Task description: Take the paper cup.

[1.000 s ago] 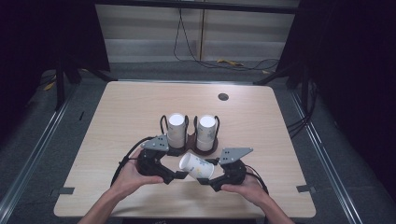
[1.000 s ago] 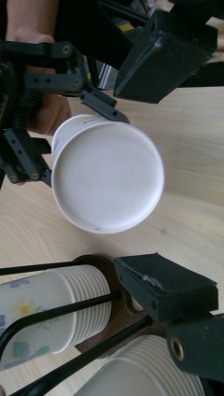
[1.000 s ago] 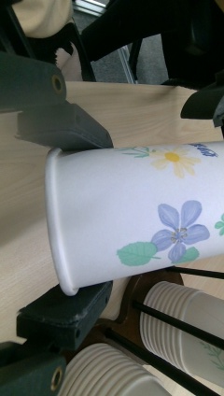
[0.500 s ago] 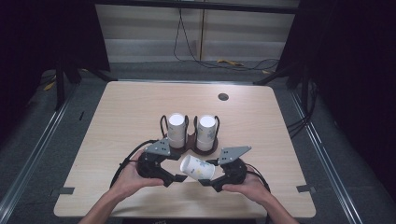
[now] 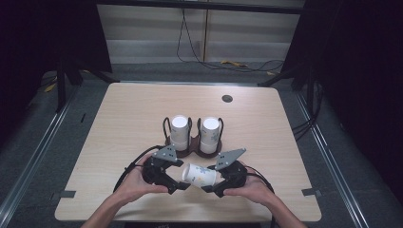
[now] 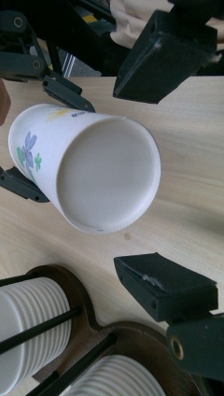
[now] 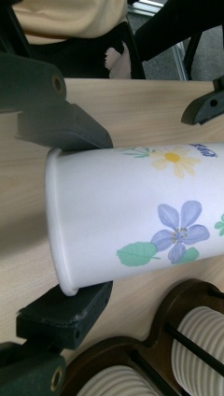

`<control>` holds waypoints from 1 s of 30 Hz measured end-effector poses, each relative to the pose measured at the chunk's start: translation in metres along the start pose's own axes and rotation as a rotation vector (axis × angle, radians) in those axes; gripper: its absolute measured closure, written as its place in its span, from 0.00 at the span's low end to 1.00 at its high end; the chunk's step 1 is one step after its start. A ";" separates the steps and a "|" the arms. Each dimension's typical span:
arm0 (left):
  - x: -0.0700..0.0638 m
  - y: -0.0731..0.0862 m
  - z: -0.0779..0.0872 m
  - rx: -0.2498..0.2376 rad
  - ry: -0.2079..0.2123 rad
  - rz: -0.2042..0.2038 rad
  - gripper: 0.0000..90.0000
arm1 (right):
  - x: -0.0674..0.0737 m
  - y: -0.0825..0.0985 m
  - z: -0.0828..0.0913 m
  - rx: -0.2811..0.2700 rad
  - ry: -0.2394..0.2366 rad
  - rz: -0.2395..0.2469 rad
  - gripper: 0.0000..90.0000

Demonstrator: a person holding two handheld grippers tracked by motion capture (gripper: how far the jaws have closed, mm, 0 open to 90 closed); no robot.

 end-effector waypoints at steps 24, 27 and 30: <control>-0.001 0.003 -0.014 0.090 -0.004 -0.029 0.21 | 0.000 -0.003 -0.007 0.200 0.036 0.081 0.32; -0.001 0.003 -0.015 0.088 -0.010 -0.048 0.22 | 0.001 -0.004 -0.007 0.207 0.032 0.089 0.32; -0.002 0.003 -0.014 0.084 -0.013 -0.066 0.22 | 0.002 -0.006 -0.008 0.214 0.028 0.098 0.32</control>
Point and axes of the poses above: each handheld gripper's, and its own axes: z roughly backward along the jaws, y roughly out of its underside, x roughly to its left, the point moved 8 cm from there along -z, roughly forward along the jaws, and after that the axes turned 15 degrees about x, right-handed, at the moved point
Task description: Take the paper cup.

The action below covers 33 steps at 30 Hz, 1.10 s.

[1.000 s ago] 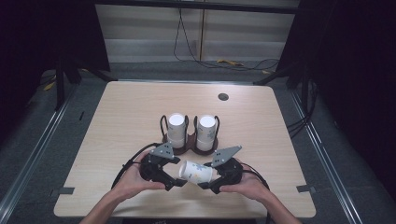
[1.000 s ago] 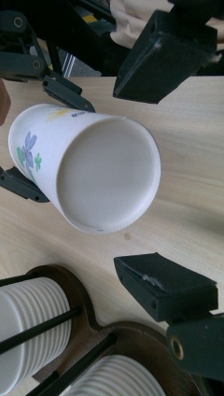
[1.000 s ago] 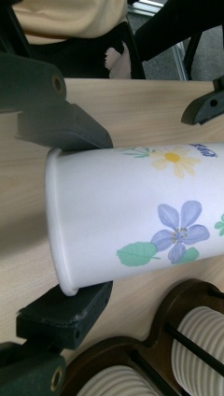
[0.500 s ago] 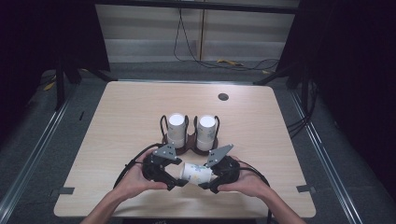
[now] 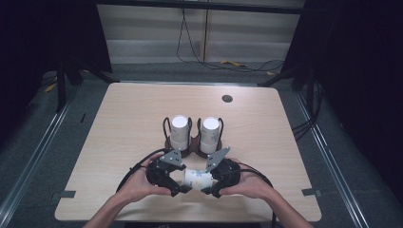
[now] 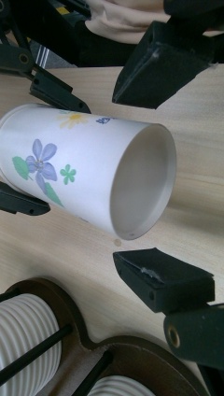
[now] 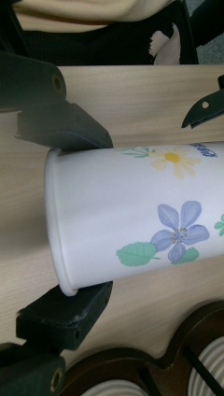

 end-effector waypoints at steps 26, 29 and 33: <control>-0.004 0.006 -0.008 0.067 0.022 -0.061 0.34 | 0.007 -0.013 -0.008 0.026 -0.011 0.067 0.32; -0.004 0.006 -0.010 0.073 0.029 -0.060 0.34 | 0.007 -0.013 -0.009 0.032 -0.009 0.068 0.32; -0.005 0.007 -0.013 0.090 0.031 -0.064 0.33 | 0.008 -0.013 -0.010 0.038 -0.012 0.071 0.32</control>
Point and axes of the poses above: each handheld gripper's, and its own axes: z roughly backward along the jaws, y roughly out of its underside, x roughly to its left, the point moved 8 cm from there along -z, roughly forward along the jaws, and after that the axes turned 15 degrees about x, right-handed, at the moved point
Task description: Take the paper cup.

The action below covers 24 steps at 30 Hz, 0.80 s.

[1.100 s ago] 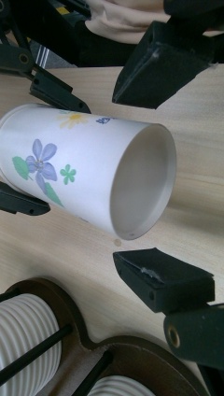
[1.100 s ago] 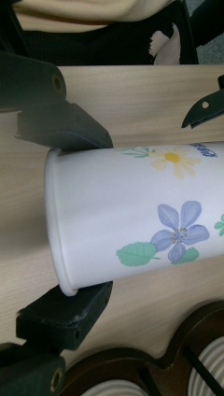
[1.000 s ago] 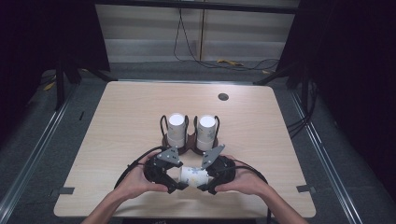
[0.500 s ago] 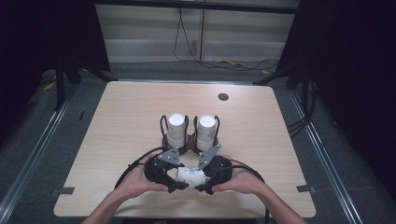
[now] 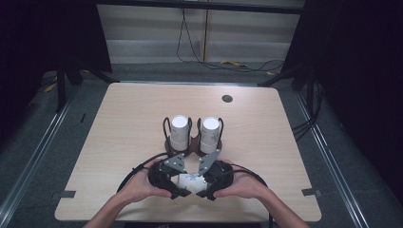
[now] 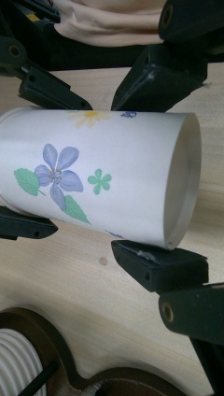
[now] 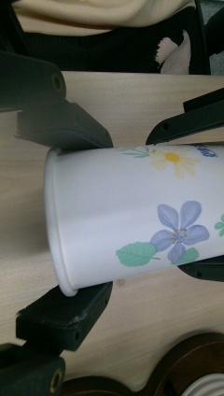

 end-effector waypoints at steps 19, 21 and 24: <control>-0.007 -0.003 0.004 -0.048 0.022 -0.033 0.40 | 0.000 0.004 0.003 -0.072 -0.005 -0.041 0.18; -0.007 -0.003 0.004 -0.053 0.020 -0.032 0.40 | -0.001 0.005 0.003 -0.085 -0.011 -0.047 0.17; -0.007 -0.002 0.005 -0.062 0.030 -0.017 0.40 | -0.001 0.007 0.005 -0.100 -0.025 -0.068 0.17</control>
Point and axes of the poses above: each handheld gripper's, and its own axes: z roughly backward along the jaws, y roughly out of its underside, x roughly to its left, the point moved 8 cm from there along -z, roughly forward along the jaws, and after that the axes turned 15 degrees about x, right-handed, at the moved point
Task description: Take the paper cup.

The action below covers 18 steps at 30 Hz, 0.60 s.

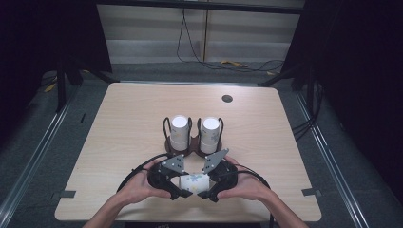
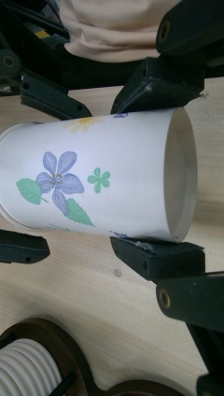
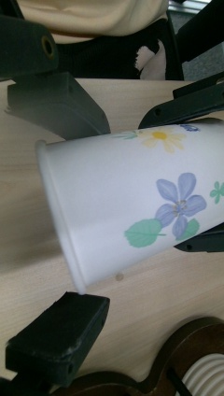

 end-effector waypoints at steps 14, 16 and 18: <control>0.000 0.002 -0.001 -0.059 0.009 0.034 0.40 | 0.000 0.010 0.011 -0.116 -0.007 -0.081 0.17; 0.000 0.001 0.002 -0.082 0.007 0.045 0.40 | 0.000 0.013 0.011 -0.126 -0.002 -0.091 0.17; 0.000 0.002 0.006 -0.110 -0.003 0.062 0.40 | 0.000 0.015 0.011 -0.144 -0.004 -0.104 0.16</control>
Point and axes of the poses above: each handheld gripper's, and its own axes: z roughly backward along the jaws, y roughly out of its underside, x roughly to its left, the point moved 8 cm from there along -z, roughly forward along the jaws, and after that the axes turned 15 degrees about x, right-handed, at the moved point
